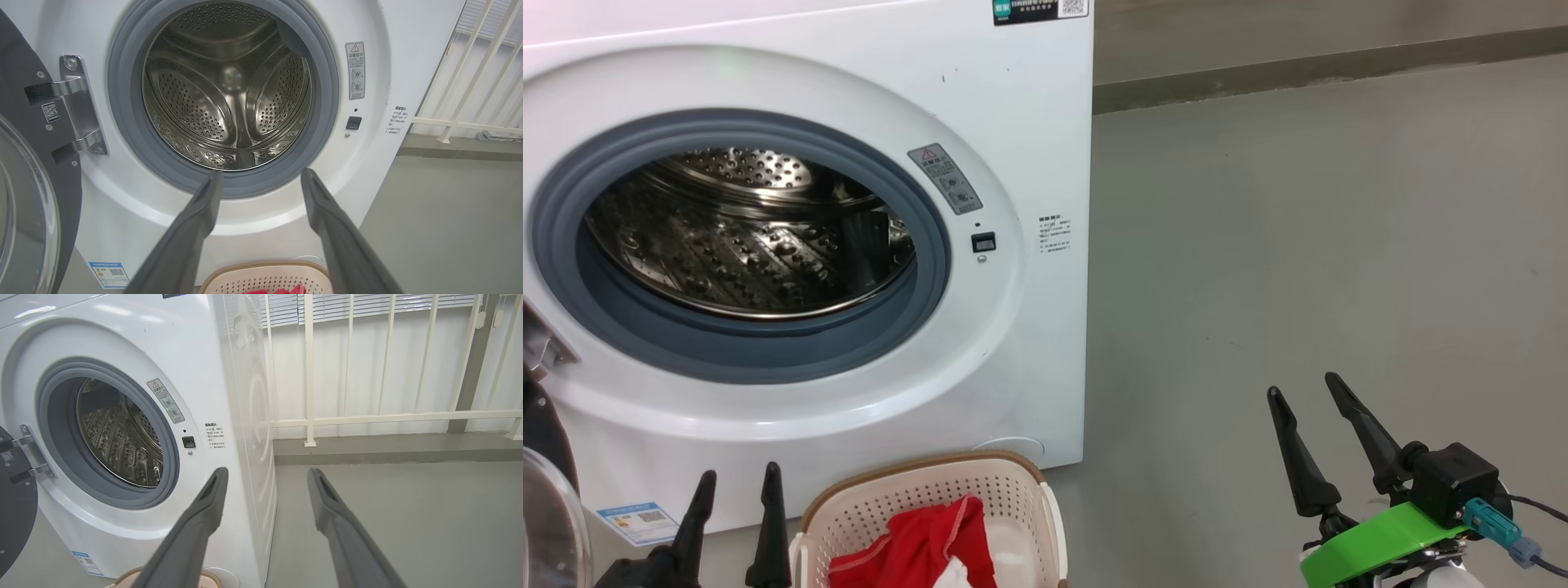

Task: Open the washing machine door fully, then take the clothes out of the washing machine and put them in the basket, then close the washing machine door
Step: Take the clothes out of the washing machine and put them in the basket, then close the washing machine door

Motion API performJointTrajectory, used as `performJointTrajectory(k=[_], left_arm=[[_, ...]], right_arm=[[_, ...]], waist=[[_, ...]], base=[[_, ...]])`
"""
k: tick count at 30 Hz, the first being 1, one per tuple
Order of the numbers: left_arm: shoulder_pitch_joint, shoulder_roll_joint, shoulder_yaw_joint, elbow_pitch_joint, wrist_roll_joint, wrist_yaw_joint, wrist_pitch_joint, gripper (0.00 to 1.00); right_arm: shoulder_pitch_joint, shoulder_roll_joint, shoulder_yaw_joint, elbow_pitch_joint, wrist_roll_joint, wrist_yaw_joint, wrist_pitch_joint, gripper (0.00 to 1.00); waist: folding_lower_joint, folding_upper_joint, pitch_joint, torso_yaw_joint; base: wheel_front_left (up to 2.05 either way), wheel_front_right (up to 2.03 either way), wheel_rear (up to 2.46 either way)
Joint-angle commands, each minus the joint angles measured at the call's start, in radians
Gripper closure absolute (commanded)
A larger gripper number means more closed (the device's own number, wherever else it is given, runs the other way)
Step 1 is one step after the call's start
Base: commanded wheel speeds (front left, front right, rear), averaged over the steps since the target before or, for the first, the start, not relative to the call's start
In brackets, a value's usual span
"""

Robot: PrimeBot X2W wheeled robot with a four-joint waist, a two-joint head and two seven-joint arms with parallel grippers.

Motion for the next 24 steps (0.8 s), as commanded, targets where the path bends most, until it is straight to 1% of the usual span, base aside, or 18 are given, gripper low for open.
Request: performJointTrajectory(k=[1,7,17,24], left_arm=[[-0.010,0.009,0.032,-0.030,0.012,0.008,-0.012,0.00],[-0.008,0.008,0.027,-0.034,0.014,0.012,-0.012,0.00],[-0.008,0.008,0.013,-0.055,0.003,0.002,-0.012,0.00],[-0.010,0.008,0.015,-0.051,0.005,-0.001,-0.012,0.00]], right_arm=[[-0.019,-0.014,0.019,-0.023,-0.003,0.006,-0.006,0.00],[-0.020,-0.015,0.021,-0.019,-0.001,0.006,-0.006,0.00],[-0.021,-0.012,0.018,-0.018,0.004,0.006,-0.006,0.00],[-0.020,-0.006,0.019,-0.017,0.006,0.006,-0.006,0.00]], waist=[[0.0000,0.0000,0.001,-0.001],[0.0000,0.0000,0.002,-0.007],[0.0000,0.0000,0.007,-0.004],[0.0000,0.0000,0.009,0.002]], base=[[-0.70,0.70,0.00],[-1.18,1.18,0.00],[-1.82,1.82,0.00],[-0.90,0.90,0.00]])
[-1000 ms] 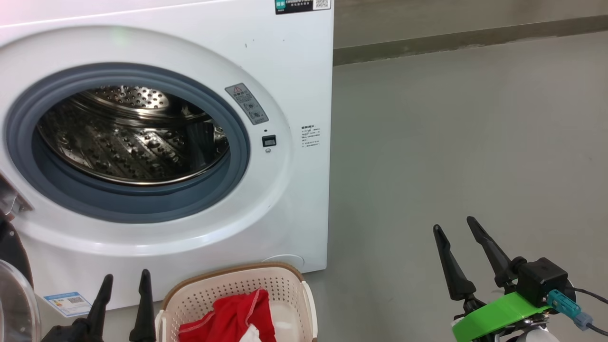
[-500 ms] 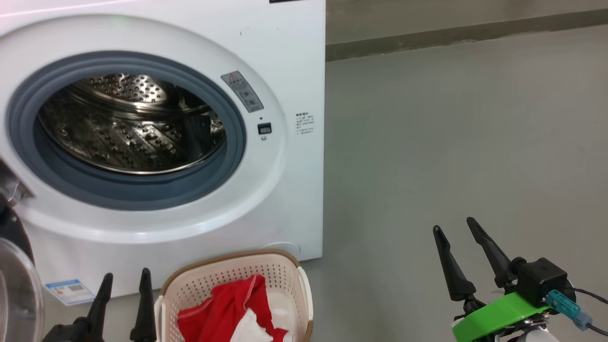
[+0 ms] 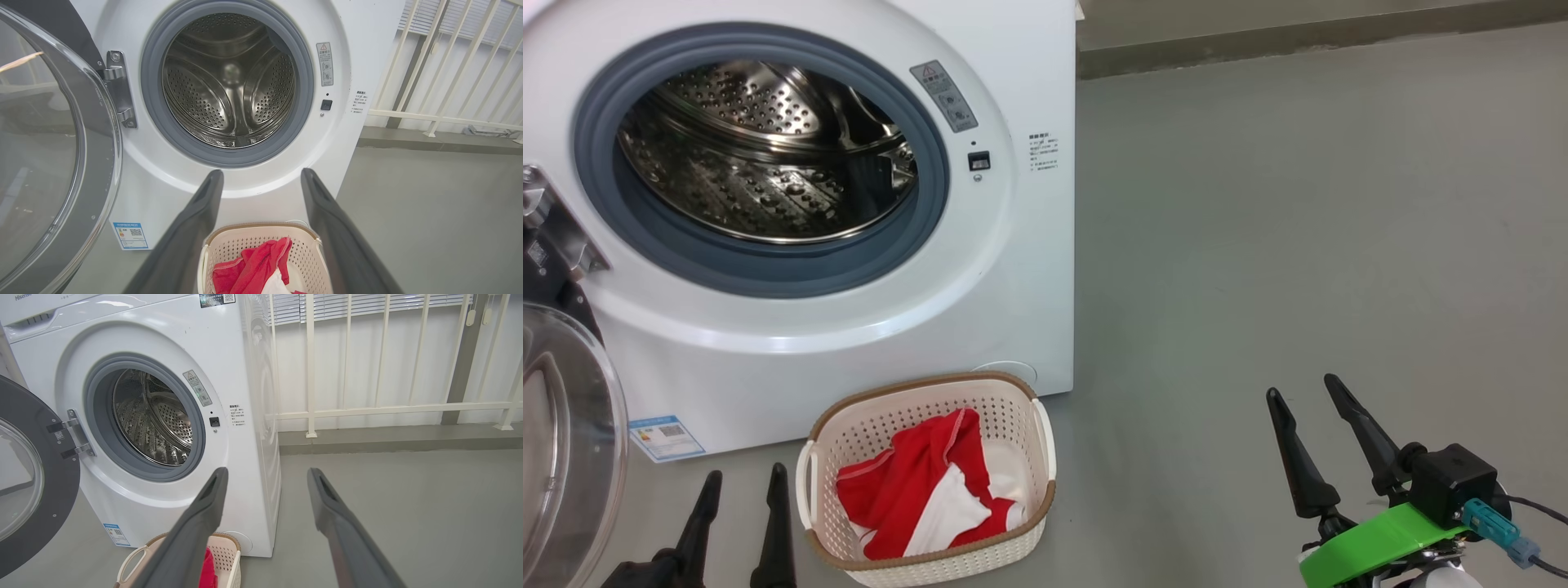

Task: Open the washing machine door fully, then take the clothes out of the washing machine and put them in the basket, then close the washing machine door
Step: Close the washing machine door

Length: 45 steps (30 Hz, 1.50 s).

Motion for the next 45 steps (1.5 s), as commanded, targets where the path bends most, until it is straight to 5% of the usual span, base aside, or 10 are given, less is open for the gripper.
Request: performJointTrajectory(k=[1,19,45], left_arm=[[-0.024,0.009,0.028,-0.024,0.006,0.000,-0.012,0.00],[-0.032,0.009,0.025,-0.035,0.007,0.033,-0.012,0.00],[-0.025,0.009,-0.004,-0.105,0.023,0.090,-0.012,0.00]], right_arm=[[-0.020,-0.006,0.018,-0.022,0.005,0.006,-0.006,0.00],[-0.017,-0.001,0.023,-0.027,0.004,0.006,-0.006,0.00],[-0.027,-0.002,0.062,-0.047,0.001,0.006,-0.006,0.00]], waist=[[0.0000,0.0000,0.000,0.001],[0.0000,0.0000,0.006,0.072],[0.0000,0.0000,0.007,0.387]], base=[[-0.35,0.35,0.00],[-0.03,0.03,0.00],[0.00,0.00,0.00]])
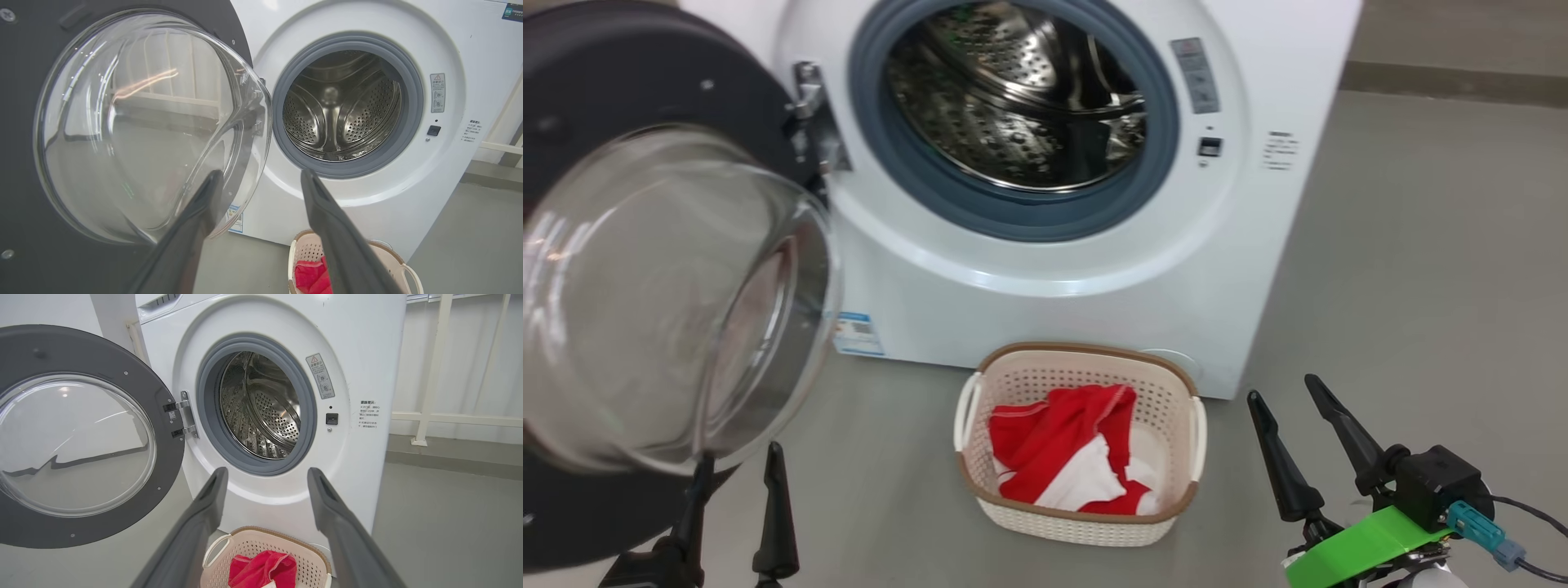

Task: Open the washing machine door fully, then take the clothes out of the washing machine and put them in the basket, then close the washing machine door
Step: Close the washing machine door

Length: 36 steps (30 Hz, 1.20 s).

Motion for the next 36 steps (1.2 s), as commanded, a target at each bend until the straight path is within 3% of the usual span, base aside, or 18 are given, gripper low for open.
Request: performJointTrajectory(k=[1,16,27,28,29,36], left_arm=[[-0.024,0.008,0.029,-0.035,0.006,0.008,-0.012,0.00],[-0.004,0.015,0.023,-0.053,0.022,0.032,-0.012,0.00],[0.010,0.015,0.032,-0.082,0.014,0.054,-0.012,0.00],[0.011,0.015,0.031,-0.080,0.017,0.057,-0.012,0.56],[0.009,0.017,0.030,-0.078,0.020,0.059,-0.012,1.00],[-0.064,0.050,0.060,-0.124,0.051,0.095,-0.012,1.00]], right_arm=[[-0.027,-0.003,0.027,-0.026,0.001,0.006,-0.006,0.00],[-0.023,0.008,0.039,-0.024,-0.002,0.006,-0.006,0.00],[-0.039,0.005,0.060,-0.015,0.001,0.006,-0.006,0.00],[-0.039,0.005,0.060,-0.015,0.002,0.006,-0.006,0.00],[-0.038,0.005,0.060,-0.014,0.003,0.006,-0.006,0.00],[-0.027,0.005,0.052,-0.015,0.005,0.006,-0.006,0.00]], waist=[[0.0000,0.0000,-0.010,0.064],[0.0000,0.0000,-0.032,0.197],[0.0000,0.0000,-0.023,0.208],[0.0000,0.0000,-0.023,0.207],[0.0000,0.0000,-0.024,0.206],[0.0000,0.0000,-0.030,0.198]], base=[[0.00,0.00,0.00],[0.00,0.00,0.00],[0.00,0.00,0.00],[0.00,0.00,0.00],[0.00,0.00,0.00],[0.00,0.00,0.00]])
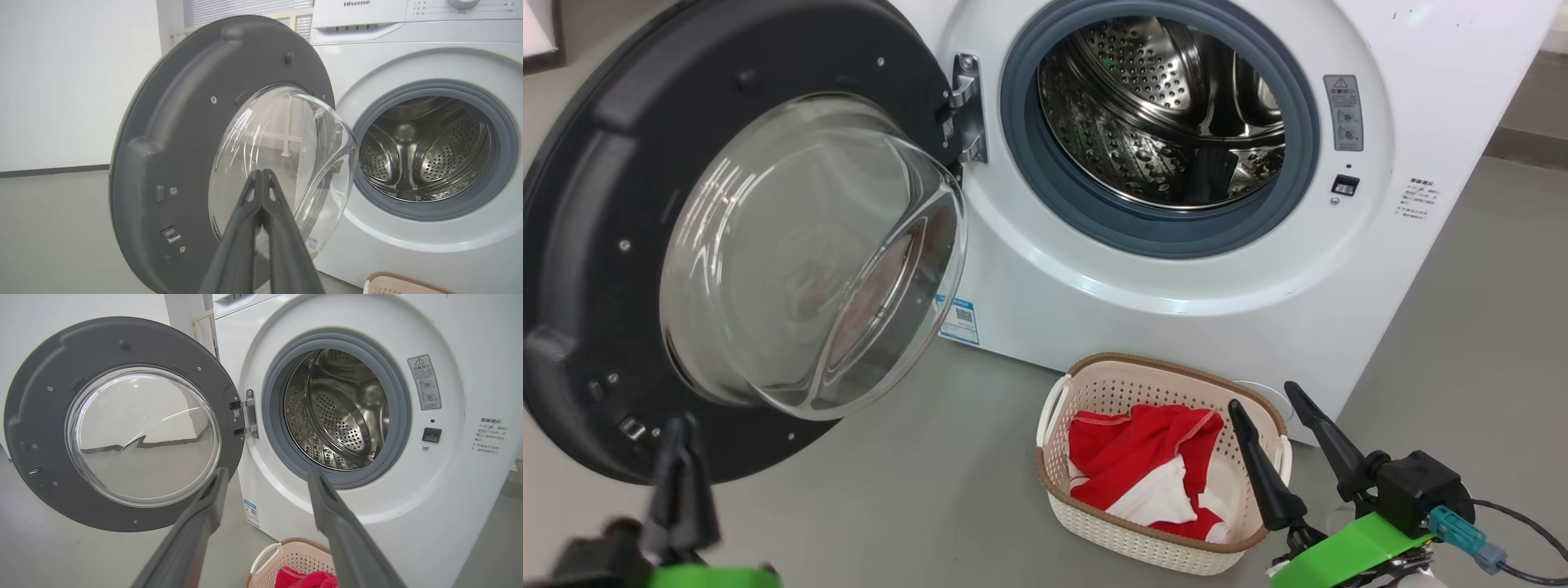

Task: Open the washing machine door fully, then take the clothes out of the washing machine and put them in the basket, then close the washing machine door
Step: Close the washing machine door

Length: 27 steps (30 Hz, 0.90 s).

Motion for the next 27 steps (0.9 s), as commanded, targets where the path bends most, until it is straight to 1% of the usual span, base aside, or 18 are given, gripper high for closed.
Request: performJointTrajectory(k=[1,7,10,11,12,15,18,24,27], left_arm=[[-0.080,0.038,0.049,-0.053,0.020,0.014,-0.012,1.00],[-0.246,0.131,0.113,-0.089,0.046,0.044,-0.012,1.00],[-0.357,0.184,0.161,-0.063,0.026,0.055,-0.010,1.00],[-0.357,0.184,0.161,-0.063,0.026,0.055,-0.010,1.00],[-0.397,0.204,0.179,-0.041,0.015,0.057,-0.009,1.00],[-0.499,0.259,0.225,0.050,-0.012,0.065,0.003,1.00],[-0.585,0.304,0.253,0.161,-0.041,0.060,0.013,1.00],[-0.723,0.355,0.338,0.428,-0.152,0.055,0.066,1.00],[-0.776,0.376,0.376,0.545,-0.207,0.054,0.124,1.00]], right_arm=[[-0.026,-0.005,0.019,-0.022,0.005,0.006,-0.006,0.00],[-0.032,-0.010,0.024,-0.019,0.005,0.006,-0.006,0.00],[-0.038,-0.013,0.028,-0.018,0.005,0.006,-0.006,0.00],[-0.038,-0.013,0.028,-0.018,0.005,0.006,-0.006,0.00],[-0.039,-0.014,0.030,-0.017,0.006,0.006,-0.006,0.00],[-0.046,-0.016,0.036,-0.015,0.007,0.006,-0.006,0.00],[-0.049,-0.021,0.037,-0.014,0.007,0.006,-0.006,0.00],[-0.053,-0.029,0.035,-0.011,0.007,0.006,-0.006,0.00],[-0.055,-0.030,0.034,-0.011,0.007,0.006,-0.006,0.00]], waist=[[0.0000,0.0000,0.000,-0.005],[0.0000,0.0000,0.004,-0.030],[0.0000,0.0000,0.008,-0.048],[0.0000,0.0000,0.008,-0.048],[0.0000,0.0000,0.009,-0.055],[0.0000,0.0000,0.012,-0.080],[0.0000,0.0000,0.016,-0.101],[0.0000,0.0000,0.020,-0.131],[0.0000,0.0000,0.021,-0.139]], base=[[0.00,0.00,0.00],[0.00,0.00,0.00],[0.00,0.00,0.00],[0.00,0.00,0.00],[0.00,0.00,0.00],[0.00,0.00,0.00],[0.00,0.00,0.00],[0.00,0.00,0.00],[0.00,0.00,0.00]])
